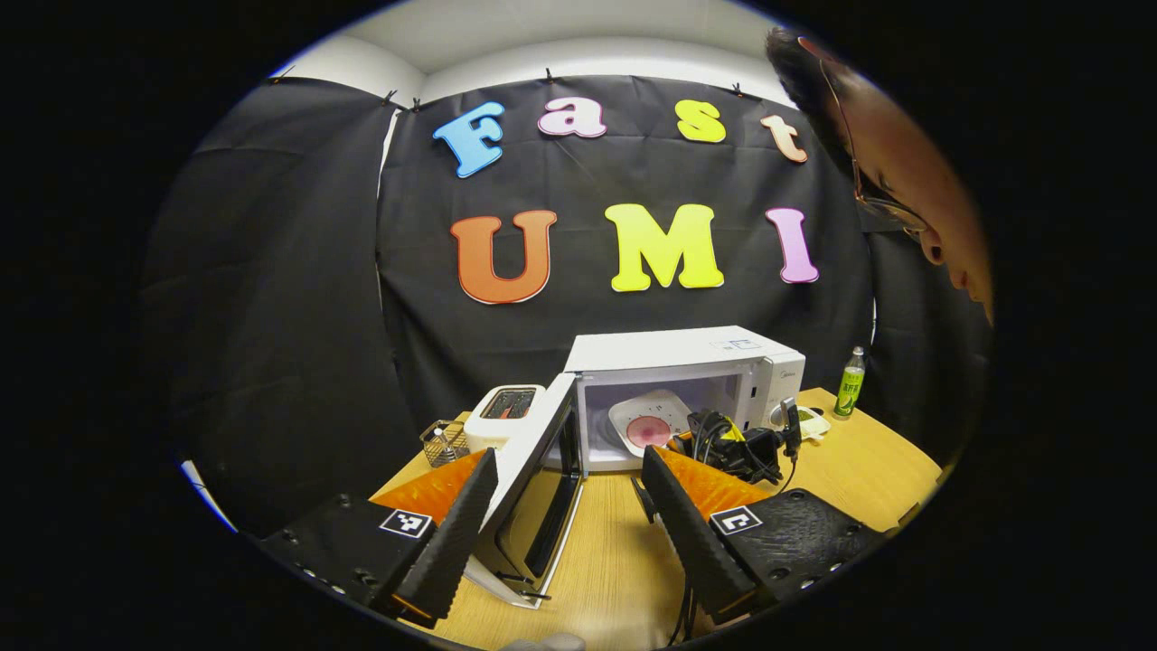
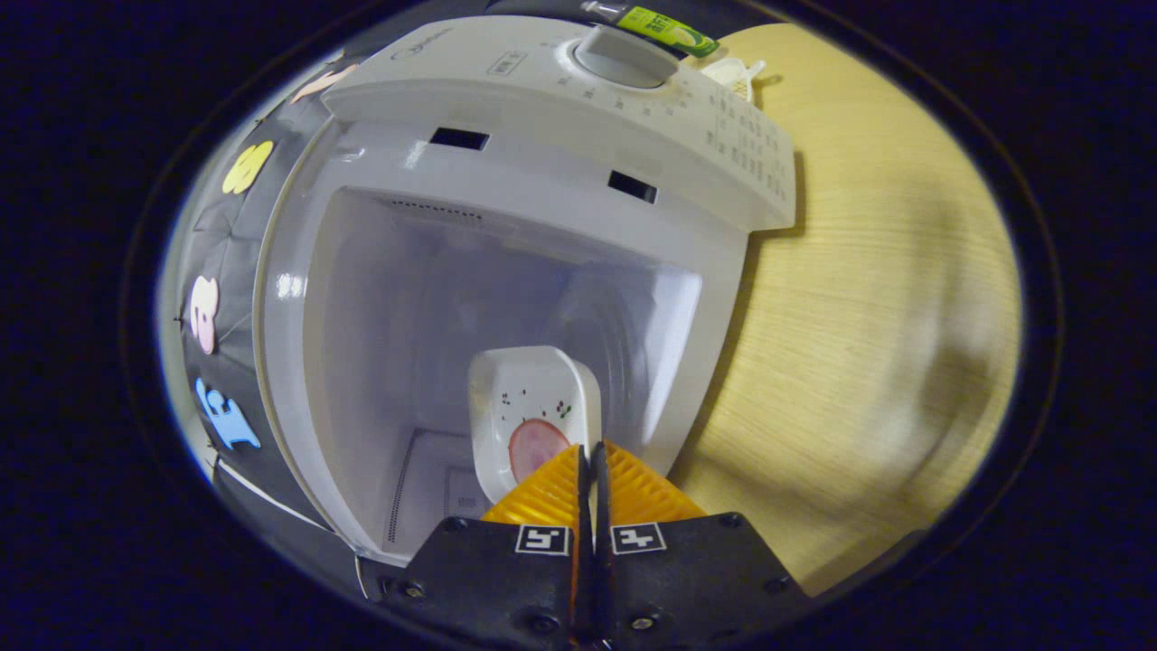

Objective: Open the microwave oven with the left hand, put the food in, and close the microwave oven.

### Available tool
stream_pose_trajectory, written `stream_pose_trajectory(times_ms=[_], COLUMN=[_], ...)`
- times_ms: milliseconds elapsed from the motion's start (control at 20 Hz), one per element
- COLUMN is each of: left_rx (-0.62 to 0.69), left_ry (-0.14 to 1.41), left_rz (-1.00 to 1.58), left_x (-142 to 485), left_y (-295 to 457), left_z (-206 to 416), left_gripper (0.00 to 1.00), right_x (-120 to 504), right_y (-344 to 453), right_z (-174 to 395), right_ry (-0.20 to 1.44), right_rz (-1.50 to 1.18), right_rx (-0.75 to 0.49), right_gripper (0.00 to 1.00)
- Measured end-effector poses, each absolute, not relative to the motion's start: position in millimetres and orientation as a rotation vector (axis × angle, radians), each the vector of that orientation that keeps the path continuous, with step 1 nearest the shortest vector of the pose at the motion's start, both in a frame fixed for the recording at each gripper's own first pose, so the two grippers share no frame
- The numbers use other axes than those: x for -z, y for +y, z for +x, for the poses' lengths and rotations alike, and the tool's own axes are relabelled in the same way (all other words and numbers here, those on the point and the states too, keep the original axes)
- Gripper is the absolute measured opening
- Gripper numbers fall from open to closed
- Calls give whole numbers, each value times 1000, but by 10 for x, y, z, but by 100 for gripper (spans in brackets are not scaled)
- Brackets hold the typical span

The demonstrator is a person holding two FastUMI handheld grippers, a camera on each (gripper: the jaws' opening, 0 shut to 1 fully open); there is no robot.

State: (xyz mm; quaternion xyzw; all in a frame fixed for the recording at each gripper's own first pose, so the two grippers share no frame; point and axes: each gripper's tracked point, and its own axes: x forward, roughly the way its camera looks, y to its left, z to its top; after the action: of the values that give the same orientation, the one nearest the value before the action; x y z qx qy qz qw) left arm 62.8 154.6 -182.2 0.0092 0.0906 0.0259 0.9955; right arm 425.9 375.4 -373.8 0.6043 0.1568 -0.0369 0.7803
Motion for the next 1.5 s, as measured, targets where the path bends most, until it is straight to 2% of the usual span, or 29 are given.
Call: stream_pose_trajectory(times_ms=[150, 350, 400, 450, 500, 550, 600, 700, 750, 800, 1100, 1500], left_rx=[-46, -45, -44, -49, -50, -52, -50, -48, -45, -44, -14, 3], left_ry=[184, 193, 192, 192, 189, 185, 184, 187, 185, 178, 144, 154], left_rz=[19, 9, 10, 13, 14, 13, 9, 7, 6, 8, 20, 18], left_x=[1844, 1886, 1877, 1873, 1853, 1829, 1808, 1757, 1716, 1663, 1312, 1125], left_y=[1587, 1635, 1643, 1658, 1664, 1670, 1665, 1654, 1635, 1627, 1463, 1323], left_z=[674, 715, 712, 710, 709, 704, 693, 674, 666, 651, 569, 465], left_gripper=[96, 96, 96, 96, 96, 96, 96, 96, 96, 96, 95, 96], right_x=[3768, 3676, 3626, 3576, 3492, 3411, 3336, 3238, 3189, 3140, 2893, 2519], right_y=[3703, 3689, 3679, 3649, 3621, 3613, 3605, 3522, 3524, 3500, 3111, 2041], right_z=[4380, 4401, 4388, 4369, 4341, 4309, 4254, 4159, 4083, 4017, 3522, 2609], right_ry=[317, 270, 249, 227, 198, 177, 165, 148, 158, 161, 234, 293], right_rz=[1334, 1311, 1304, 1289, 1285, 1276, 1243, 1149, 1114, 1091, 932, 498], right_rx=[105, 75, 65, 60, 44, 27, 11, 12, 3, -7, -28, -55], right_gripper=[5, 11, 2, 2, 27, 23, 48, 84, 87, 99, 99, 99])
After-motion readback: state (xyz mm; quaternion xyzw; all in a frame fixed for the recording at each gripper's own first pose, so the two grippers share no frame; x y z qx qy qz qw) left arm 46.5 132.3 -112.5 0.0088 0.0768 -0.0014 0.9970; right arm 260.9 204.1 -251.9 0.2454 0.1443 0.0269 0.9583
